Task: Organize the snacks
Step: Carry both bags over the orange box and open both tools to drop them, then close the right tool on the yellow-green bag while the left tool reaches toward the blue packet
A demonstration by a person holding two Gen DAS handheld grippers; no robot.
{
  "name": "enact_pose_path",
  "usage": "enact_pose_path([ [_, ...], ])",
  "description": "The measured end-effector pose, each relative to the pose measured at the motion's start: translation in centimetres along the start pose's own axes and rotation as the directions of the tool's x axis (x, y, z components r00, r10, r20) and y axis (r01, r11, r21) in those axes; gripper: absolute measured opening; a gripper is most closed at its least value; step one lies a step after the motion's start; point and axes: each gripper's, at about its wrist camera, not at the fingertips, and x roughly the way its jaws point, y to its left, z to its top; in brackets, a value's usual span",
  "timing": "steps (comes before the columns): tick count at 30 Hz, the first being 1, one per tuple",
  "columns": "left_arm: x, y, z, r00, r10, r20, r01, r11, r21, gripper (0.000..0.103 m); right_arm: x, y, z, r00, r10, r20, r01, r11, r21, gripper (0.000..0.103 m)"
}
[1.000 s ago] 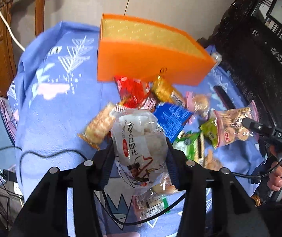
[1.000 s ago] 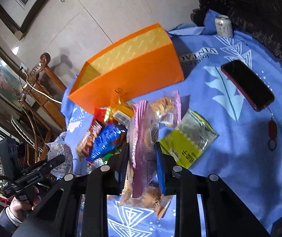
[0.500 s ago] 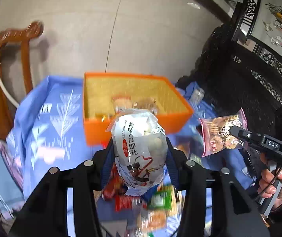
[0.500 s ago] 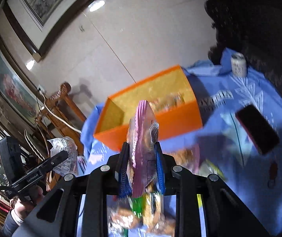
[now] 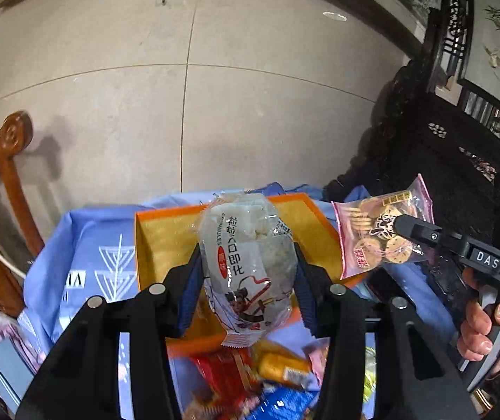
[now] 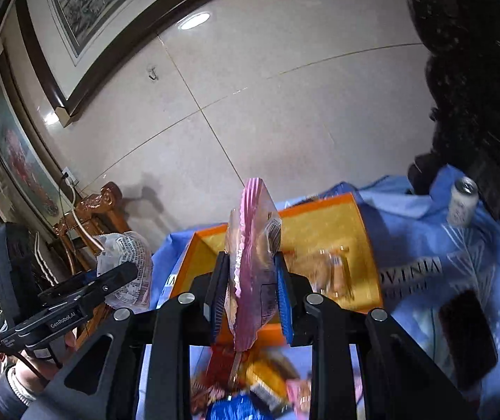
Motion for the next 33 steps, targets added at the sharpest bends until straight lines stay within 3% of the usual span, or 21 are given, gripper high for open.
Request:
enact_pose_path([
  [1, 1.0, 0.2, 0.6, 1.0, 0.02, -0.011, -0.02, 1.0, 0.005, 0.058, 1.0, 0.0, 0.5, 1.0, -0.007, -0.009, 0.007, 1.0, -0.011, 0.029],
  [2, 1.8, 0.4, 1.2, 0.999, 0.05, -0.02, -0.05, 0.999, 0.001, 0.086, 1.8, -0.1, 0.8, 1.0, -0.016, -0.026, 0.015, 1.0, -0.012, 0.045],
  [3, 2.2, 0.6, 1.5, 0.995, 0.102, -0.02, -0.102, 0.995, -0.011, 0.099, 2.5, -0.3, 1.1, 0.998, -0.034, -0.047, 0.034, 0.999, 0.005, 0.062],
  [4, 2.1, 0.9, 1.8, 0.988, 0.157, 0.001, -0.156, 0.987, -0.04, 0.099, 2.6, -0.5, 1.2, 0.998, -0.05, -0.049, 0.051, 0.998, 0.024, 0.086],
  [5, 1.8, 1.1, 2.1, 0.988, 0.154, 0.012, -0.153, 0.986, -0.059, 0.099, 2.2, -0.7, 1.2, 0.998, -0.052, -0.031, 0.053, 0.998, 0.041, 0.089],
  [9, 0.4, 1.7, 1.3, 0.992, 0.123, 0.032, -0.12, 0.989, -0.086, 0.099, 1.0, -0.5, 0.2, 0.997, -0.073, -0.028, 0.073, 0.997, -0.017, 0.096],
  [19, -1.9, 2.5, -5.9, 0.99, 0.106, -0.089, -0.118, 0.982, -0.145, 0.099, -1.6, -2.5, -5.2, 0.981, -0.114, -0.16, 0.114, 0.993, -0.008, 0.099],
  [27, -4.1, 1.9, -12.0, 0.984, 0.087, -0.156, -0.114, 0.979, -0.168, 0.099, -3.5, -4.1, -11.7, 0.957, -0.137, -0.256, 0.143, 0.99, 0.005, 0.099],
  [33, -5.1, 1.2, -14.9, 0.98, 0.09, -0.18, -0.116, 0.983, -0.143, 0.099, -2.3, -3.4, -15.9, 0.927, -0.182, -0.327, 0.153, 0.982, -0.112, 0.099],
])
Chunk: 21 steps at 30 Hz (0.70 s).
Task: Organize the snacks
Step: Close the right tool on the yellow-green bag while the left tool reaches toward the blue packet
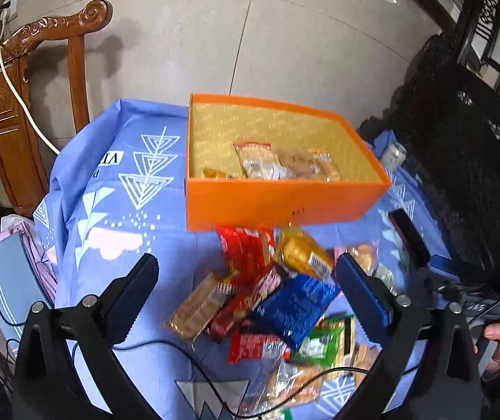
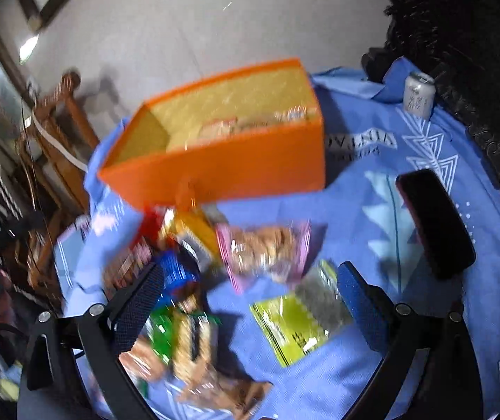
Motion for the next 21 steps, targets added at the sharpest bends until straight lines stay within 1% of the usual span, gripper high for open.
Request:
enact_pose_path([
  [1, -0.1, -0.1, -0.3, 1.0, 0.003, -0.003, -0.003, 1.0, 0.003, 0.099, 0.4, 0.1, -0.5, 1.0, 0.002, -0.006, -0.002, 1.0, -0.018, 0.099],
  [3, -0.2, -0.1, -1.1, 1.0, 0.0, -0.013, 0.0, 1.0, -0.001, 0.099, 1.0, -0.4, -1.1, 1.0, 0.002, -0.02, -0.002, 1.0, -0.006, 0.099],
  [4, -0.2, -0.1, -1.4, 1.0, -0.003, -0.017, 0.003, 1.0, -0.005, 0.099, 1.2, -0.7, -1.4, 1.0, 0.001, -0.027, -0.001, 1.0, 0.011, 0.099],
  [7, -0.3, -0.2, -2.2, 1.0, -0.004, -0.023, 0.004, 1.0, -0.013, 0.099, 2.5, -2.8, -2.6, 0.998, -0.006, -0.061, 0.013, 0.994, 0.107, 0.099],
  [9, -0.1, -0.2, -2.6, 0.999, -0.008, -0.037, 0.007, 1.0, -0.017, 0.099, 3.3, -4.0, -3.3, 0.996, -0.032, -0.077, 0.045, 0.986, 0.161, 0.099],
  [13, 0.3, -0.4, -3.0, 0.998, -0.016, -0.058, 0.015, 1.0, -0.017, 0.099, 5.4, -5.0, -4.2, 0.99, -0.071, -0.118, 0.097, 0.968, 0.231, 0.099],
  [15, 0.3, -0.5, -3.0, 0.998, -0.017, -0.06, 0.016, 1.0, -0.012, 0.099, 6.7, -5.1, -4.5, 0.985, -0.091, -0.145, 0.127, 0.955, 0.267, 0.099],
  [16, 0.2, -0.6, -3.0, 0.998, -0.018, -0.058, 0.017, 1.0, -0.01, 0.099, 7.1, -5.0, -4.5, 0.984, -0.092, -0.15, 0.132, 0.951, 0.281, 0.099],
  [18, 0.2, -0.7, -2.9, 0.998, -0.02, -0.053, 0.019, 1.0, -0.011, 0.099, 8.1, -4.7, -4.5, 0.979, -0.12, -0.163, 0.167, 0.934, 0.317, 0.1],
  [20, 0.3, -0.7, -2.9, 0.998, -0.019, -0.056, 0.018, 1.0, -0.014, 0.099, 9.1, -4.5, -4.6, 0.976, -0.124, -0.18, 0.181, 0.919, 0.351, 0.1],
  [21, 0.3, -0.6, -2.9, 0.998, -0.02, -0.058, 0.019, 1.0, -0.017, 0.099, 9.3, -4.2, -4.6, 0.972, -0.151, -0.179, 0.206, 0.913, 0.352, 0.1],
])
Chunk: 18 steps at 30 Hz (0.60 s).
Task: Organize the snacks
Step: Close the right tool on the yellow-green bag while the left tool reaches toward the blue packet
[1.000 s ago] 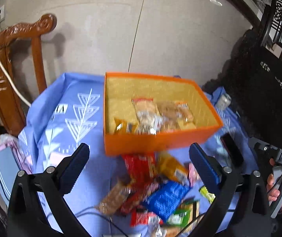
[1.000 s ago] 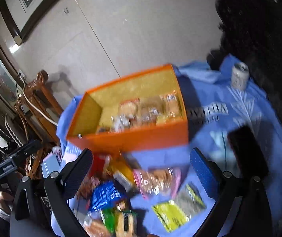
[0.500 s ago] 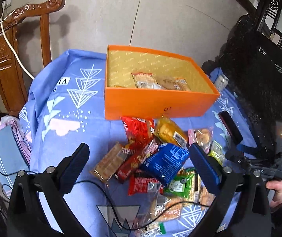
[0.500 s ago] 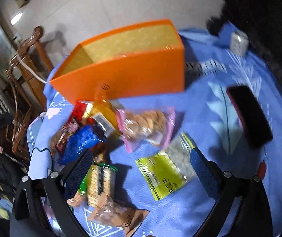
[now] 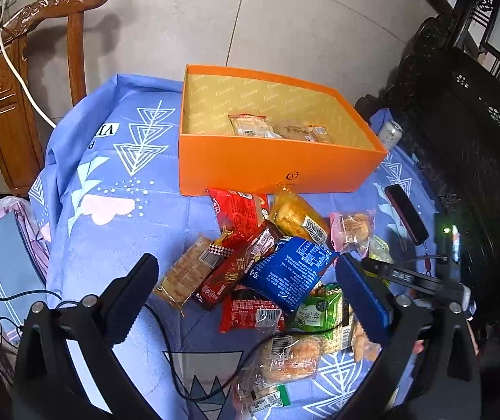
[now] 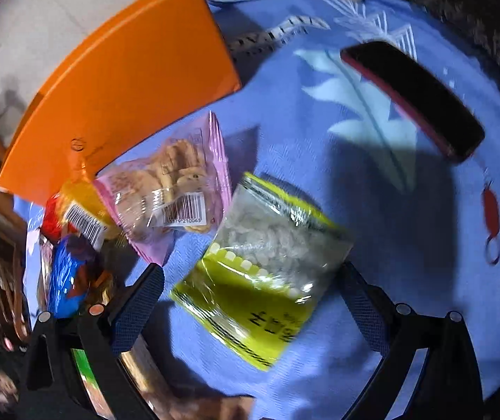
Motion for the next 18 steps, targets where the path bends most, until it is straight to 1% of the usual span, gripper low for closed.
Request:
enact_pose_path([
  [1, 0.1, 0.0, 0.0, 1.0, -0.002, -0.004, 0.002, 1.0, -0.004, 0.099, 0.2, 0.6, -0.1, 0.999, -0.038, 0.019, 0.038, 0.999, -0.011, 0.1],
  [3, 0.2, 0.1, -0.1, 1.0, -0.002, -0.01, 0.002, 1.0, -0.005, 0.099, 0.6, 1.3, -0.2, 0.996, -0.084, 0.027, 0.085, 0.996, -0.041, 0.1],
  [4, 0.2, 0.1, -0.1, 1.0, -0.002, -0.01, 0.002, 1.0, -0.002, 0.099, 0.5, 1.4, -0.3, 0.995, -0.099, 0.032, 0.1, 0.994, -0.047, 0.095],
  [5, 0.2, 0.0, -0.2, 1.0, -0.001, -0.006, 0.001, 1.0, 0.003, 0.099, 0.3, 1.4, -0.5, 0.992, -0.121, 0.048, 0.123, 0.991, -0.056, 0.086],
  [6, 0.1, 0.0, -0.2, 1.0, 0.0, -0.003, 0.0, 1.0, 0.007, 0.099, 0.1, 1.2, -0.8, 0.991, -0.119, 0.054, 0.123, 0.99, -0.065, 0.083],
  [7, 0.1, 0.0, -0.2, 1.0, 0.002, 0.001, -0.002, 1.0, 0.013, 0.099, -0.1, 1.0, -0.9, 0.991, -0.119, 0.058, 0.123, 0.989, -0.077, 0.076],
  [8, 0.2, -0.1, -0.3, 1.0, 0.003, 0.002, -0.003, 1.0, 0.017, 0.099, -0.4, 0.8, -1.0, 0.992, -0.116, 0.057, 0.121, 0.988, -0.092, 0.07],
  [11, 0.7, -0.3, -0.4, 1.0, 0.005, -0.007, -0.005, 0.999, 0.031, 0.099, -0.8, -0.1, -1.3, 0.996, -0.085, 0.039, 0.088, 0.992, -0.095, 0.064],
  [15, 1.2, -1.3, -0.5, 1.0, -0.015, -0.005, 0.015, 0.997, 0.082, 0.099, -2.1, -1.5, -1.7, 1.0, -0.009, 0.025, 0.01, 0.998, -0.054, 0.064],
  [18, 2.3, -2.3, -0.9, 1.0, 0.004, -0.019, -0.001, 0.989, 0.151, 0.099, -3.6, -1.7, -2.7, 0.999, 0.028, 0.036, -0.026, 0.998, -0.053, 0.064],
])
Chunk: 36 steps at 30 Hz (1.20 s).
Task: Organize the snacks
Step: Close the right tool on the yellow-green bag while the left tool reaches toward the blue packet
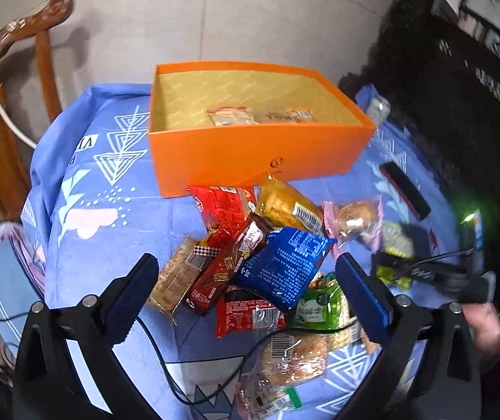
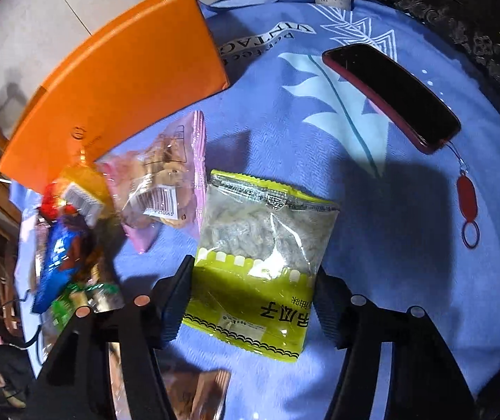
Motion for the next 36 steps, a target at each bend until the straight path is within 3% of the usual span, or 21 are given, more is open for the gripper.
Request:
enact_pose_path([
  [7, 2.2, -1.5, 0.0, 0.998, -0.034, -0.053, 0.036, 0.999, 0.041, 0.099, -3.6, 0.2, -0.1, 0.995, 0.048, 0.088, -0.042, 0.996, -0.076, 0.064],
  [12, 4.5, -3.9, 0.3, 0.994, -0.076, -0.074, 0.085, 0.989, 0.118, 0.099, -3.6, -0.4, 0.0, 0.996, 0.07, 0.063, -0.068, 0.997, -0.033, 0.064],
  [22, 10.1, -4.8, 0.8, 0.96, -0.211, -0.187, 0.24, 0.959, 0.153, 0.098, -3.4, -0.8, -0.5, 0.996, 0.077, 0.049, -0.077, 0.997, -0.001, 0.064],
  [25, 12.1, -4.9, 0.7, 0.95, -0.21, -0.23, 0.251, 0.953, 0.17, 0.095, -3.2, -0.7, -0.5, 0.996, 0.078, 0.046, -0.078, 0.997, -0.003, 0.064],
  [29, 14.5, -4.8, 0.1, 0.947, -0.181, -0.265, 0.232, 0.957, 0.176, 0.082, -3.1, -0.7, -0.5, 0.996, 0.079, 0.043, -0.079, 0.997, 0.0, 0.064],
  [32, 15.0, -4.2, 0.1, 0.945, -0.192, -0.263, 0.234, 0.962, 0.139, 0.067, -3.2, -0.8, -0.5, 0.996, 0.077, 0.048, -0.078, 0.997, 0.002, 0.064],
  [36, 14.3, -4.0, -0.3, 0.949, -0.187, -0.253, 0.229, 0.962, 0.151, 0.06, -3.3, -0.8, -0.4, 0.996, 0.078, 0.053, -0.078, 0.997, 0.005, 0.064],
])
